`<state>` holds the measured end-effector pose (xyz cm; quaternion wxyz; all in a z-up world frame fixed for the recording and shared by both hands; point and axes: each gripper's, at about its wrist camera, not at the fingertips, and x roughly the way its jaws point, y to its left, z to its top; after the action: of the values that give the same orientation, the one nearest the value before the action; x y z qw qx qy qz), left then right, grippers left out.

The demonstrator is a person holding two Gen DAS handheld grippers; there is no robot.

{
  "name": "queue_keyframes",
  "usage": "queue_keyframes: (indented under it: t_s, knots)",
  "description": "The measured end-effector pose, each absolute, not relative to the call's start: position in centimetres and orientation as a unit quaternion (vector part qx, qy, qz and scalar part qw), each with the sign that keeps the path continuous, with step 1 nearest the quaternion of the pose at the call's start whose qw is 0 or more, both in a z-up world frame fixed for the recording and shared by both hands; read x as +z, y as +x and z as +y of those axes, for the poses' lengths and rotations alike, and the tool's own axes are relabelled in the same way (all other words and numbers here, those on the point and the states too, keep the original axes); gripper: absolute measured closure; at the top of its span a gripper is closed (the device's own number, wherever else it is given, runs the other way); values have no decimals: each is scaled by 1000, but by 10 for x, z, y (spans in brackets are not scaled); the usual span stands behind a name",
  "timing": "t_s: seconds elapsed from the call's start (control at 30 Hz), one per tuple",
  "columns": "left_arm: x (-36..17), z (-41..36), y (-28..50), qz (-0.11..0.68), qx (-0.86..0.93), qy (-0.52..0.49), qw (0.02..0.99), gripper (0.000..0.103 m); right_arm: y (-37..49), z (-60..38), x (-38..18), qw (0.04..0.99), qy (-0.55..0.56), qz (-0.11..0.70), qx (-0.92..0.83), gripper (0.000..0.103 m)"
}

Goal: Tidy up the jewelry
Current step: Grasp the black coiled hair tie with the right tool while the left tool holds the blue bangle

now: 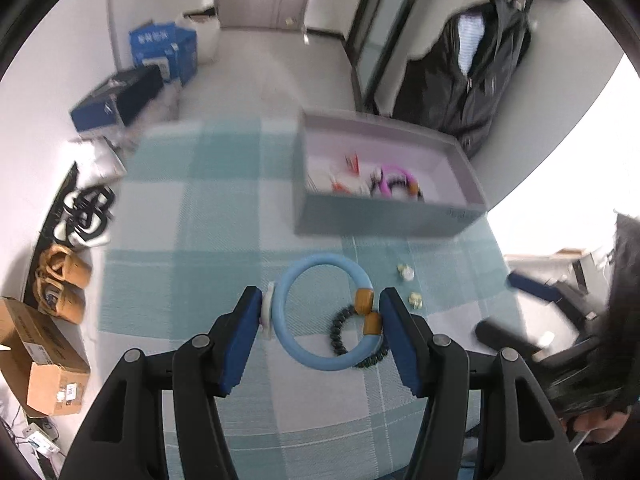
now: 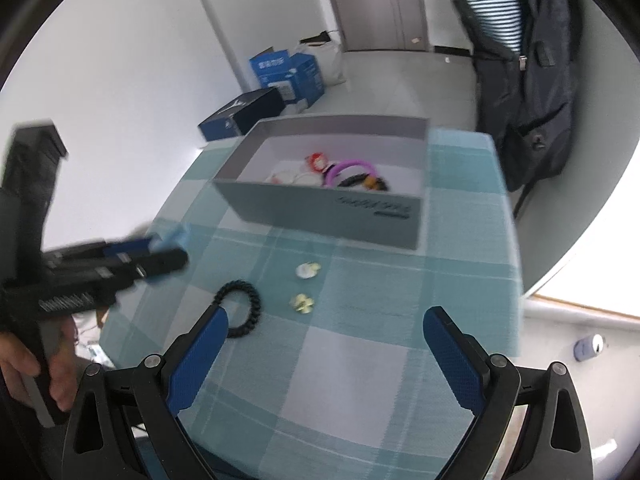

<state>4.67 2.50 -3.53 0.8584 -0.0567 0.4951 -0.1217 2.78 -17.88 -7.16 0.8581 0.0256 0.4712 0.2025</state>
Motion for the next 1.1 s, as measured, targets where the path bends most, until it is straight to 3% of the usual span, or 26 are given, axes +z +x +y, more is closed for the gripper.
queue_keyframes:
  t_s: [0.43, 0.5, 0.57, 0.83, 1.1]
  knots:
    - [-10, 80, 44, 439, -92, -119, 886, 48, 21, -94, -91, 841, -55, 465, 272, 6]
    - [-10, 85, 44, 437, -90, -121, 887, 48, 23, -84, -96, 837, -74, 474, 265, 15]
    - [-10, 89, 42, 436, -88, -124, 887, 48, 26, -77, -99, 831, -84, 486, 258, 33]
    - [-6, 104, 40, 433, -88, -144, 886, 48, 29, -71, -106, 834, -100, 491, 232, 35]
    - [-5, 108, 40, 432, -92, -154, 884, 48, 19, -55, -116, 826, -178, 483, 228, 46]
